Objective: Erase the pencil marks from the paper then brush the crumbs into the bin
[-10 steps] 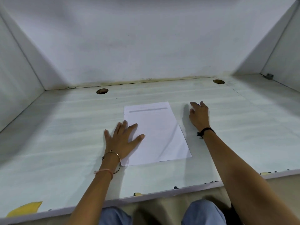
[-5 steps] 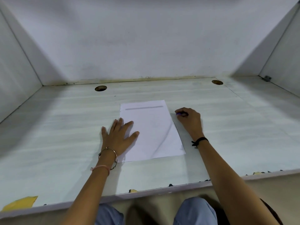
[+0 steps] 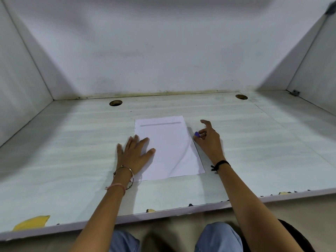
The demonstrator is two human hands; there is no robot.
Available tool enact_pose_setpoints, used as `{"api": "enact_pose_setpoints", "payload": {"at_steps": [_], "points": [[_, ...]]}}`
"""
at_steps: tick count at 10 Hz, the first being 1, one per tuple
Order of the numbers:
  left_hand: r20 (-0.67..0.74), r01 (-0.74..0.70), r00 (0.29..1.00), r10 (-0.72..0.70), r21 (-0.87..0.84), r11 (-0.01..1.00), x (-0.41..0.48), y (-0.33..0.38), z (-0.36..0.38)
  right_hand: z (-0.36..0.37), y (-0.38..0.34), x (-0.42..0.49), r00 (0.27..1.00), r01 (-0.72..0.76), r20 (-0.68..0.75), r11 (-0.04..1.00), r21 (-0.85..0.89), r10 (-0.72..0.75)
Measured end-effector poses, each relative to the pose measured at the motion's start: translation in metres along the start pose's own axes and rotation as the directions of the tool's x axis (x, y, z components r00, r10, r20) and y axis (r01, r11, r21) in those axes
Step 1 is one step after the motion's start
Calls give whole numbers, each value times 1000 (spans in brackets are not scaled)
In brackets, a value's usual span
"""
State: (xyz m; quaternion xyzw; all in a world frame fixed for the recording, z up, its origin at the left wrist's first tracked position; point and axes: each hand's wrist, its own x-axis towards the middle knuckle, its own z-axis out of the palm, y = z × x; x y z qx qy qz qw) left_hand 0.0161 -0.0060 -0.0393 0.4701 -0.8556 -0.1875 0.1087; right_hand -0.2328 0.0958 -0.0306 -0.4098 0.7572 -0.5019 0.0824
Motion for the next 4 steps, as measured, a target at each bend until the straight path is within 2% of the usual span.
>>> {"api": "enact_pose_setpoints", "payload": {"at_steps": [2, 3, 4], "points": [[-1, 26, 1000, -26, -46, 999, 3, -1, -1, 1, -1, 0, 995, -36, -89, 998, 46, 40], [-87, 26, 995, -43, -187, 982, 7, -1, -3, -1, -6, 3, 991, -45, -116, 989, 143, 62], [-230, -62, 969, -88, -573, 817, 21, 10, -22, -2, -23, 14, 994, 27, -112, 981, 191, -5]]}}
